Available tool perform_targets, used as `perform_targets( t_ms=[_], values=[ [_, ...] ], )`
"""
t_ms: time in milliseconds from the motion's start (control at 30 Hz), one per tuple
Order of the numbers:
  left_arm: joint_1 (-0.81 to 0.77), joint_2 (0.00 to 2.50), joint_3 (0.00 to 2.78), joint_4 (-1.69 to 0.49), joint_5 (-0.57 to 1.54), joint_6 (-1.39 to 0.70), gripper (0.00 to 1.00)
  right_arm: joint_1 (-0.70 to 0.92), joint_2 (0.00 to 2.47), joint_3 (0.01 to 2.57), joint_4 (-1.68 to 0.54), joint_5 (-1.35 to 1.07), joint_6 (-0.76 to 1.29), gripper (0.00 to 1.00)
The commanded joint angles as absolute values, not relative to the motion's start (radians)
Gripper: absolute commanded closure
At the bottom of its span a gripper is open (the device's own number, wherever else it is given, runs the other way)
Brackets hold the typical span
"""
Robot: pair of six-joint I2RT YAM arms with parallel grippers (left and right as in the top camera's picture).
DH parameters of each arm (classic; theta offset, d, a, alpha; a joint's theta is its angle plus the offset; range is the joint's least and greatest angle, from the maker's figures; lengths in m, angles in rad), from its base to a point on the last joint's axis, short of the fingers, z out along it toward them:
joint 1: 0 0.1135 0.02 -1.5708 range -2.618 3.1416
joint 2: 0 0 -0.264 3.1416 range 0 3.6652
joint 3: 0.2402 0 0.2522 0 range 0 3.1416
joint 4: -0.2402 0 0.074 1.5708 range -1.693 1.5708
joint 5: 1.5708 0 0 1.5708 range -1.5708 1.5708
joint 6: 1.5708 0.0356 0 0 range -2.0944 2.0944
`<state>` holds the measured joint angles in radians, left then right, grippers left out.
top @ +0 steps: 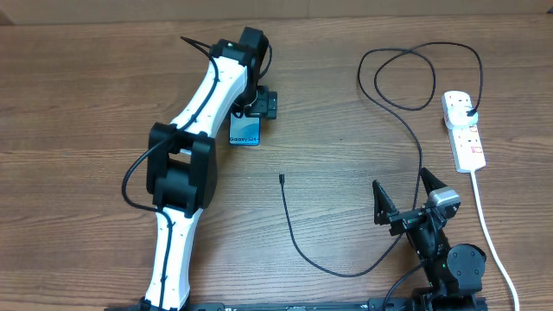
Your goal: Plug charger to phone and switch on socket
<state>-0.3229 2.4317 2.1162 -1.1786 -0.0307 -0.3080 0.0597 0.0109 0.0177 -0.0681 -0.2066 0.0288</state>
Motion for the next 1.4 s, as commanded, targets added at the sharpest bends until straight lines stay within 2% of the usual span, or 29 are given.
perform_targets(
  t_ms=[0,333,567,867,933,967,1200,1367],
  values=[
    [-0.319,2.475,2.13,-1.153,-0.113,-0.318,0.0,0.064,0.003,0.008,-0.062,-0.211,0.028,0.0],
    [-0.308,2.493,2.104,-1.126,-0.084,-0.315,0.0,0.064,0.003,0.008,-0.062,-0.212,0.028,0.0],
    [-0.303,2.493,2.08,-1.135,0.045,-0.318,0.11,0.064,0.003,0.008,-0.062,-0.211,0.028,0.0],
    [-0.29,2.493,2.046,-1.121,0.045,-0.382,0.11,0.064,0.003,0.008,-0.062,-0.212,0.028,0.0],
    [-0.291,2.493,2.044,-1.121,0.045,-0.382,0.13,0.064,0.003,0.008,-0.063,-0.212,0.028,0.0],
    [-0.29,2.493,2.044,-1.122,0.044,-0.382,0.2,0.064,0.003,0.008,-0.062,-0.212,0.028,0.0],
    [-0.289,2.489,2.048,-1.122,0.041,-0.382,0.27,0.064,0.003,0.008,-0.062,-0.212,0.028,0.0],
    [-0.284,2.445,2.101,-1.151,0.043,-0.382,0.27,0.064,0.003,0.008,-0.062,-0.211,0.028,0.0]
  ],
)
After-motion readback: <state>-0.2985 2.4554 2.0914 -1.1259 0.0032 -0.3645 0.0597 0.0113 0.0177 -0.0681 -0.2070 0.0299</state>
